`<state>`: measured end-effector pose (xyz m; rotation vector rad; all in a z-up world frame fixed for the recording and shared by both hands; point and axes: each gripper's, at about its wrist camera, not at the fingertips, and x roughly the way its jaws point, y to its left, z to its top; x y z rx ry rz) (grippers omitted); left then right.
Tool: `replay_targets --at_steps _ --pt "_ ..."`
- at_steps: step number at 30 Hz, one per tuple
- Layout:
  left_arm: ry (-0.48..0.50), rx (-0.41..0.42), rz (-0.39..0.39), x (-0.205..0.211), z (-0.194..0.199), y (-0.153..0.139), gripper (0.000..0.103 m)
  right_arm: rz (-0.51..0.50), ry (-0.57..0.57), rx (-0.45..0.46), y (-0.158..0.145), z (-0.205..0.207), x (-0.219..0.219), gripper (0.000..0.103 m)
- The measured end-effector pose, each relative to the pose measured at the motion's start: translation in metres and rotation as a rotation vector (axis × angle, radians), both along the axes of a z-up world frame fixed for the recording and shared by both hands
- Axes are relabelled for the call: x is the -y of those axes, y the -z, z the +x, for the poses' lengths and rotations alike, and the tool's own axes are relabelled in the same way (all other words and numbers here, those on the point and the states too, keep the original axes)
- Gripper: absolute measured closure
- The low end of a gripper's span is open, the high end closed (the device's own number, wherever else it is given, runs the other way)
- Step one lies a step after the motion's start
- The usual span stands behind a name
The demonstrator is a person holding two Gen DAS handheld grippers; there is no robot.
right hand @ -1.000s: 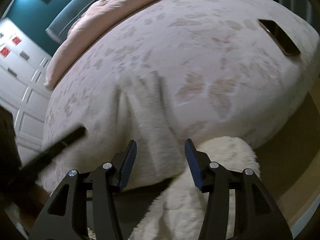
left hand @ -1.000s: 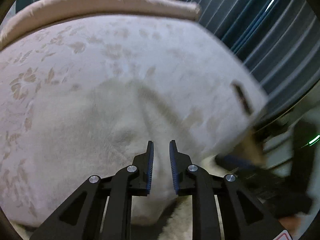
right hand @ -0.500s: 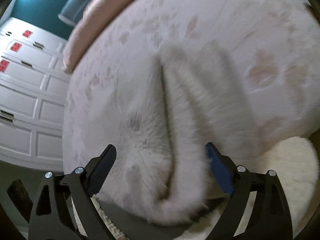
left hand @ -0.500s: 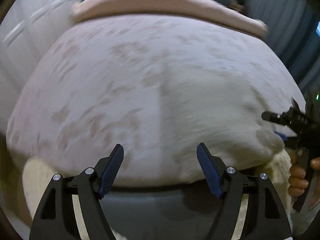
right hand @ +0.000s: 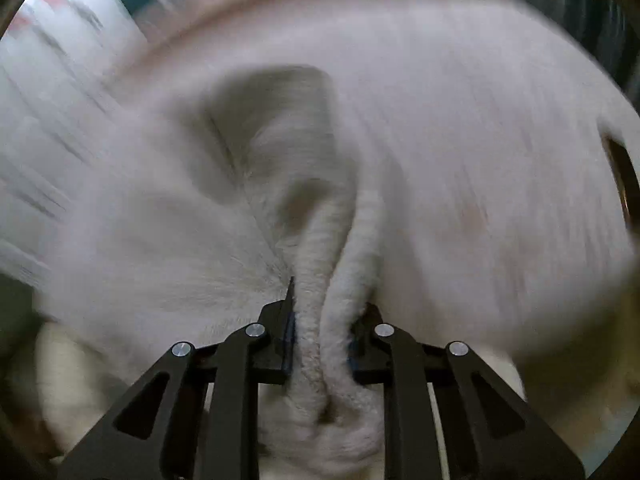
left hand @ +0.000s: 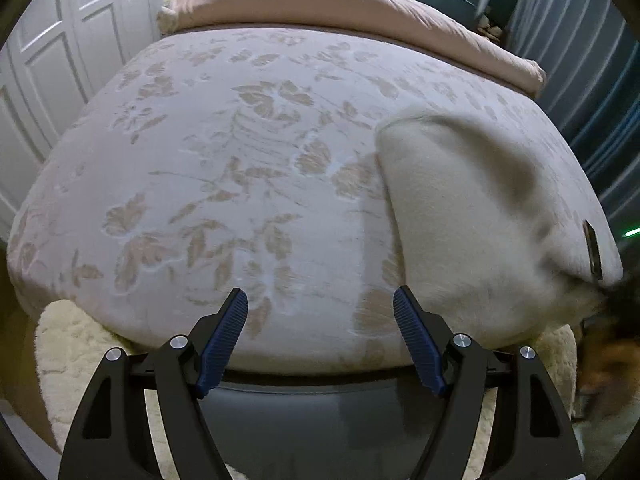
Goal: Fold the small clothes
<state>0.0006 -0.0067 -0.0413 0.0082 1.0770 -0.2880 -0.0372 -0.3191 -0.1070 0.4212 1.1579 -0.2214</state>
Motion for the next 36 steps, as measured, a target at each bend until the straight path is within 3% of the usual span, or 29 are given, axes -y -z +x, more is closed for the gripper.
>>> replay_targets --at_steps 1,4,6,7,8,9,10,13,17,21,24,27,28,31,33,36 --pt "0.012 -0.001 0.008 0.003 0.000 0.000 0.030 0.061 0.036 0.046 -0.003 -0.008 0.005 0.086" --pt "0.035 0.011 0.020 0.012 -0.003 -0.002 0.030 0.185 0.048 0.273 -0.056 -0.024 0.003 0.085" --pt "0.055 0.001 -0.001 0.021 -0.002 -0.001 0.030 0.214 0.038 0.341 -0.064 -0.028 0.001 0.085" --pt "0.069 -0.006 -0.009 0.028 -0.002 0.000 0.030 0.178 0.029 0.302 -0.053 -0.024 0.000 0.085" --pt "0.087 -0.014 -0.016 0.036 -0.001 0.001 0.030 0.099 0.016 0.174 -0.019 -0.012 -0.001 0.084" --pt "0.098 -0.017 -0.024 0.042 0.000 0.001 0.030 0.083 0.012 0.081 0.008 -0.007 0.000 0.084" --pt "0.109 -0.022 -0.030 0.049 0.001 0.001 0.030 0.099 0.029 0.060 0.023 -0.007 0.002 0.084" --pt "0.134 -0.008 -0.003 0.075 0.006 -0.001 0.030 0.167 0.090 0.137 -0.006 -0.014 0.009 0.076" --pt "0.155 -0.021 0.067 0.102 0.015 0.011 0.030 0.078 0.164 0.204 -0.052 -0.037 0.005 0.076" --pt "0.150 -0.062 0.147 0.111 0.019 0.033 0.029 0.135 0.027 0.296 -0.082 -0.042 -0.026 0.076" --pt "0.131 -0.073 0.155 0.106 0.019 0.040 0.026 0.140 -0.098 0.235 -0.060 -0.022 -0.065 0.077" --pt "0.128 -0.081 0.170 0.101 0.018 0.040 0.025 0.139 -0.194 0.005 0.016 0.000 -0.095 0.080" --pt "0.121 -0.091 0.187 0.099 0.018 0.040 0.025 0.126 -0.202 -0.006 0.027 0.000 -0.100 0.080" --pt "0.089 -0.080 0.189 0.084 0.014 0.033 0.026 0.101 -0.192 0.035 -0.002 -0.002 -0.102 0.077" --pt "0.080 -0.068 0.194 0.078 0.013 0.031 0.026 0.093 -0.182 0.123 -0.032 -0.008 -0.101 0.077" --pt "0.075 -0.083 0.196 0.075 0.013 0.036 0.026 0.071 -0.202 0.111 -0.025 -0.001 -0.108 0.077"
